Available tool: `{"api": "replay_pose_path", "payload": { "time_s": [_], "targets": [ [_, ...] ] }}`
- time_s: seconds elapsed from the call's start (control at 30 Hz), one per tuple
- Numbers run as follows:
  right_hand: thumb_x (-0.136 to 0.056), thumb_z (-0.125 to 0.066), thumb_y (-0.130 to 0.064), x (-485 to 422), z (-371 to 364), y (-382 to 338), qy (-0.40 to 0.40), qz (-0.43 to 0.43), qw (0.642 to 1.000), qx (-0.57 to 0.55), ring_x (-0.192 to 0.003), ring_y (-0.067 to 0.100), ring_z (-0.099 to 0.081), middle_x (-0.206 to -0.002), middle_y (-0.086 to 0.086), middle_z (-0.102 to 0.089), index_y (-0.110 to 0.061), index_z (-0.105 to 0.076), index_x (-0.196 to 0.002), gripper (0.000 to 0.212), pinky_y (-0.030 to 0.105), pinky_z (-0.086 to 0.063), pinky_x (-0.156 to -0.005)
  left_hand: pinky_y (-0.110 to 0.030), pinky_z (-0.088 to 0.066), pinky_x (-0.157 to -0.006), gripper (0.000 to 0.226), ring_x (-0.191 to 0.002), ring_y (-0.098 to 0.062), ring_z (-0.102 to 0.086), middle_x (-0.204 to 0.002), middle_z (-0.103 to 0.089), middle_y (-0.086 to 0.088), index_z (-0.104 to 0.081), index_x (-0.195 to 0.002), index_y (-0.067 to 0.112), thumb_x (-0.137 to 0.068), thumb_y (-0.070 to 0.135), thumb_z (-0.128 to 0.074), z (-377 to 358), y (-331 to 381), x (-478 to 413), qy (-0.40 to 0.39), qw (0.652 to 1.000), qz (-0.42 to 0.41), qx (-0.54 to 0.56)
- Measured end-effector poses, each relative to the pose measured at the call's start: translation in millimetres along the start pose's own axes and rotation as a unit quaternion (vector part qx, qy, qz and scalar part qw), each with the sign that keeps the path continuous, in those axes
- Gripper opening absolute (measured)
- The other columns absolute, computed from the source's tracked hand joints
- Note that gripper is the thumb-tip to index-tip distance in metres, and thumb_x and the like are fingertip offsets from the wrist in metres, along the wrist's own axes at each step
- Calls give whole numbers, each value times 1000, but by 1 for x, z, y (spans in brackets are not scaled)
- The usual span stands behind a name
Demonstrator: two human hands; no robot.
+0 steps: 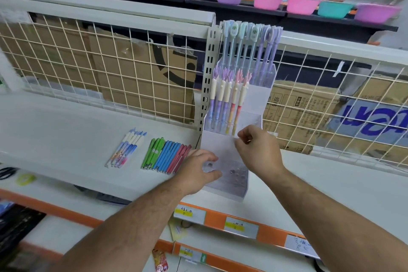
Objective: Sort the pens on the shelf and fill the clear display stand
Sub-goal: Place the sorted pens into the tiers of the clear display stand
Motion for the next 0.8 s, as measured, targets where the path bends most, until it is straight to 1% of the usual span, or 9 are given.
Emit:
{"api": "replay_pose_path", "payload": {
  "time_s": [0.13, 0.2, 0.27, 0.37, 0.43, 0.5, 0.6, 0.7, 0.8],
  "targets": [
    [-90, -64, -26, 10, -16, 5, -49, 20, 999, 13, -86, 21, -66, -91, -6, -71, -21, -70, -101, 14, 35, -55, -77, -20, -35, -105, 46, -120, -3, -47, -130, -54, 14, -68, -123, 27, -80, 36, -82, 6, 2, 1, -8, 1000, 13, 14],
    [-88, -66, -26, 15, -23, 5, -64, 26, 997, 20, -89, 20, -66, -96, -6, -71, -21, -70, -109, 21, 34, -55, -79, -9, -35, -95, 44, -119, 0, -48, -130, -54, 18, -68, -122, 31, -80, 29, -83, 8, -1, 5, -16, 999, 29, 39],
    [-88, -67, -26, 19, -30, 4, -75, 27, 997, 19, -89, 19, -66, -101, -5, -71, -21, -69, -112, 25, 34, -55, -79, -6, -34, -88, 45, -121, 1, -49, -129, -53, 23, -66, -120, 36, -80, 21, -81, 11, -4, 11, -23, 997, 38, 55],
    [-87, -70, -27, 20, -43, -5, -87, 31, 996, 20, -87, 16, -66, -106, -4, -71, -21, -68, -116, 29, 29, -52, -77, -13, -40, -93, 48, -121, -3, -52, -128, -55, 24, -64, -121, 40, -80, 17, -77, 25, -11, 17, -21, 997, 37, 66],
    [-87, -72, -28, 20, -56, -14, -95, 32, 995, 19, -90, 15, -65, -108, -4, -70, -21, -68, -118, 31, 27, -50, -76, -19, -45, -88, 47, -113, -4, -53, -123, -54, 25, -63, -119, 44, -81, 19, -76, 41, -20, 20, -8, 996, 42, 75],
    [-88, -71, -28, 22, -72, -27, -104, 29, 994, 23, -91, 14, -64, -110, -5, -69, -22, -67, -119, 32, 27, -48, -75, -20, -46, -87, 42, -108, -2, -55, -118, -55, 24, -63, -112, 47, -82, 20, -74, 62, -32, 25, 6, 995, 41, 86],
    [-87, -71, -27, 26, -102, -54, -112, 30, 993, 32, -91, 16, -64, -107, -6, -68, -22, -67, -115, 28, 28, -48, -77, -18, -49, -89, 36, -107, -2, -59, -118, -61, 14, -64, -104, 44, -82, 18, -75, 98, -57, 34, 27, 994, 33, 102],
    [-85, -73, -28, 29, -135, -89, -114, 45, 992, 41, -89, 18, -65, -95, -8, -66, -24, -68, -110, 26, 28, -48, -72, -26, -51, -98, 34, -113, -5, -60, -119, -64, 9, -65, -104, 38, -83, 14, -74, 134, -88, 39, 36, 994, 40, 95],
    [-86, -72, -29, 31, -167, -117, -124, 51, 990, 40, -90, 16, -62, -102, -6, -67, -23, -67, -115, 29, 24, -41, -71, -21, -50, -94, 31, -107, -2, -61, -112, -66, 12, -68, -109, 32, -82, 16, -74, 169, -119, 43, 47, 995, 48, 70]
  ]
}}
Point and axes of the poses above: each hand's wrist, its own x-axis away from the middle knuckle, its own z-axis out of the back of the hand, y = z × x, the point moved 8 cm from there along -x, towards the middle knuckle
